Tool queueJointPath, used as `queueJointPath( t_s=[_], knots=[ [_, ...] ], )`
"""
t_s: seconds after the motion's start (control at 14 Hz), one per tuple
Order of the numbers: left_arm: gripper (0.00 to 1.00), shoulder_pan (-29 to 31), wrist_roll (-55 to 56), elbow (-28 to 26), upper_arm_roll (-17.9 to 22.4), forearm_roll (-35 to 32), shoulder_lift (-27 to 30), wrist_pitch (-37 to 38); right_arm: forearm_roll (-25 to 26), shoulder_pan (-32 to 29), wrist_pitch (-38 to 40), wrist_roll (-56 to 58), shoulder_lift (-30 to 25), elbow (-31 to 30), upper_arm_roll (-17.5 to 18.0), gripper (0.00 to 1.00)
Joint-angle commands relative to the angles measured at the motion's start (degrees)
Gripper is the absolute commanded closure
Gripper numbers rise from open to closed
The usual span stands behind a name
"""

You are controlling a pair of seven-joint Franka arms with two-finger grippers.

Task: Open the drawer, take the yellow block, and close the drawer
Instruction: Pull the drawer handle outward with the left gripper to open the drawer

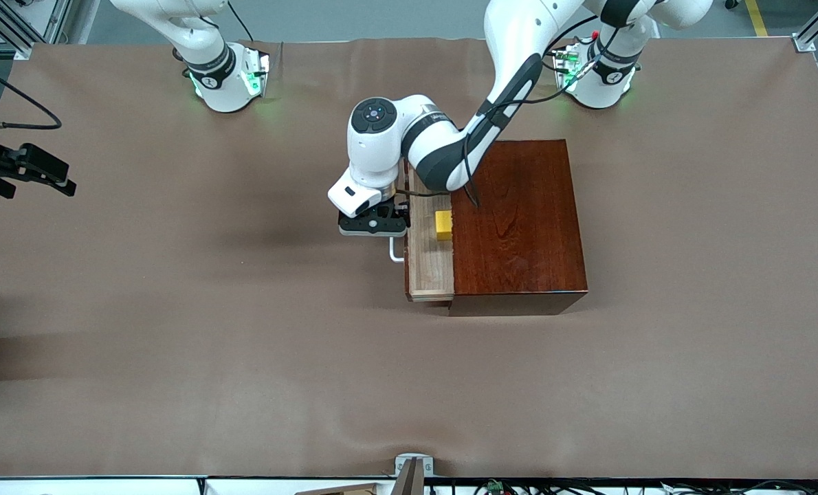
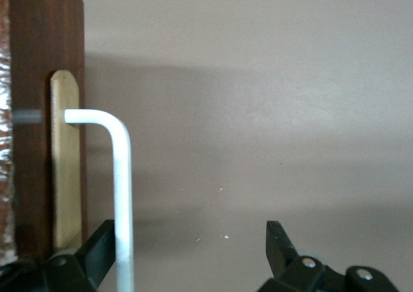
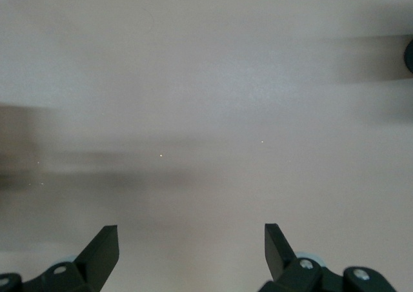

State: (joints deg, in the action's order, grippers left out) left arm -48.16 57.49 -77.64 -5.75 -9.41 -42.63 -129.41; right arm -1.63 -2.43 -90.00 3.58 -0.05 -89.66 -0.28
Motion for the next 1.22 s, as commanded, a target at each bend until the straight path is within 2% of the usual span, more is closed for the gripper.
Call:
queueJointPath(
  t_s=[0.0, 1.15],
  knots=[
    [0.0, 0.2, -0.2, 2.0, 0.0, 0.4, -0.8, 2.7, -0.3, -1.0, 0.5, -0.2, 0.1, 0.8, 0.7, 0.0],
    [0.0, -0.7, 0.1, 3.8, -2.0, 1.5, -1.7, -5.1, -0.3, -1.0, 0.5, -0.2, 0.1, 0.8, 0.7, 0.0]
  ],
)
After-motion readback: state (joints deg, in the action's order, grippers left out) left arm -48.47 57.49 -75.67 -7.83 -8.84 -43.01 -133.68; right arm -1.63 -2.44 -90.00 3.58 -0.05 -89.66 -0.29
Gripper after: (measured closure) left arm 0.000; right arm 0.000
